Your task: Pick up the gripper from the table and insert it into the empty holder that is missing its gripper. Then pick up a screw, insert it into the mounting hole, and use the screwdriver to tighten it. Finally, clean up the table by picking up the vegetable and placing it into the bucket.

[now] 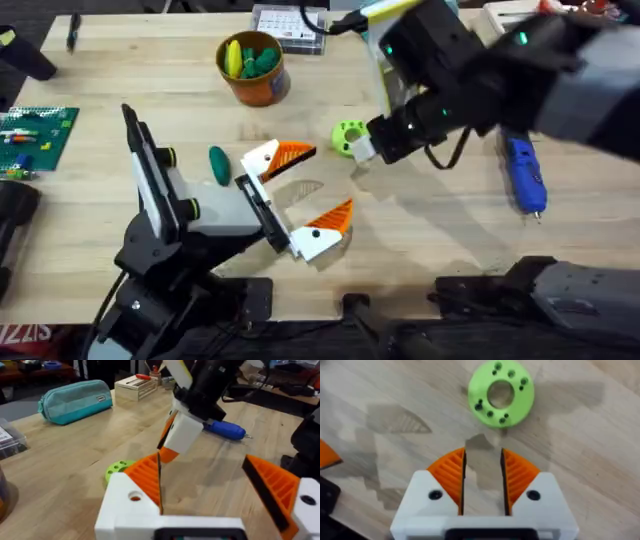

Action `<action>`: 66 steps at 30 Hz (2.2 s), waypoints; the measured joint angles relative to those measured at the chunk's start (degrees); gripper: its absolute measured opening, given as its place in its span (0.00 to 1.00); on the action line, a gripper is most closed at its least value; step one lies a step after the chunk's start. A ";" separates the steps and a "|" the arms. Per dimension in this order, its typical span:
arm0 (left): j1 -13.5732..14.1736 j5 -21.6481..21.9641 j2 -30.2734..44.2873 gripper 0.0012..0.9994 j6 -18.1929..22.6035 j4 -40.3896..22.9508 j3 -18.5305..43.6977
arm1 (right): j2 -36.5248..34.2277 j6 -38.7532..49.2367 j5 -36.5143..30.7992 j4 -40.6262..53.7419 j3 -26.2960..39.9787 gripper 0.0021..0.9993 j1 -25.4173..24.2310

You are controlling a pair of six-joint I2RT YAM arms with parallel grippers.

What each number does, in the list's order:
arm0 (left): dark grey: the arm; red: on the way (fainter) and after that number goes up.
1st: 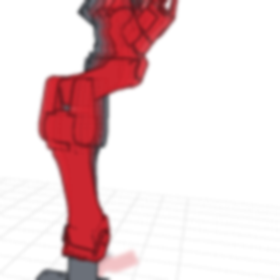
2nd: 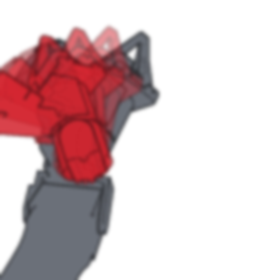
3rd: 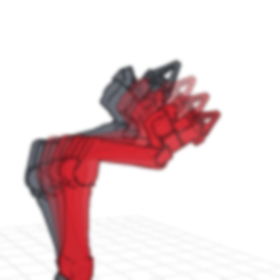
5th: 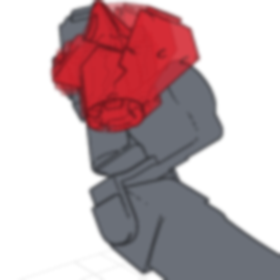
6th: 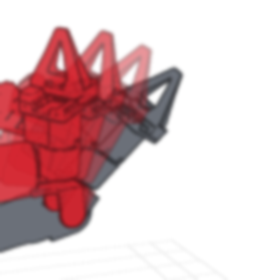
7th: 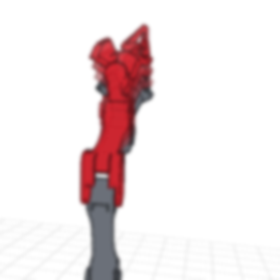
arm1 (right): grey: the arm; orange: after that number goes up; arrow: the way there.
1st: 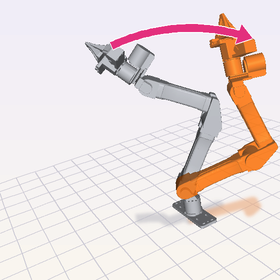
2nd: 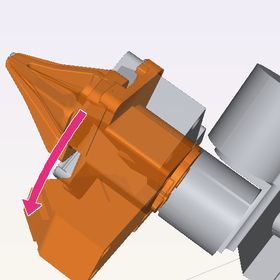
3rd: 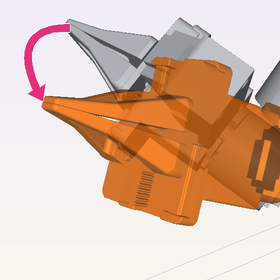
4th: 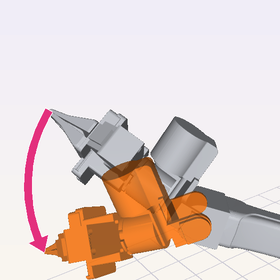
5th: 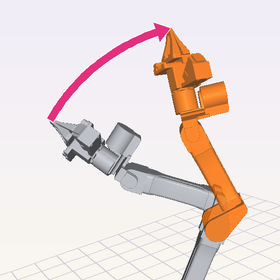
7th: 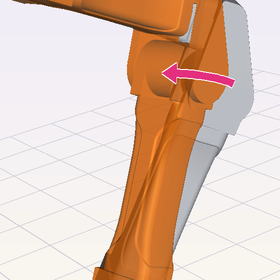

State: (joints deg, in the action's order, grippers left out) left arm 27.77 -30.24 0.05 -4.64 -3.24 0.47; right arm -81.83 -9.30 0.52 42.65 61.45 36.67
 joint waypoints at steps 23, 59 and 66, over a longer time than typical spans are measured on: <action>0.00 0.00 -0.02 0.99 -0.13 0.00 0.00 | -5.07 -4.20 -0.01 -20.51 -7.34 0.40 1.18; 0.00 0.01 -0.01 0.99 -0.13 0.00 0.00 | -9.86 -0.20 -0.78 -22.14 -7.00 0.40 1.27; 0.00 0.00 -0.01 0.99 -0.13 -0.01 0.00 | -9.98 0.87 -2.10 -20.20 -5.43 0.40 2.42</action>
State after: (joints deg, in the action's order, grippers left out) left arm 27.77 -30.24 0.05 -4.78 -3.25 0.47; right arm -91.81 -8.43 -1.57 22.45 56.01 39.09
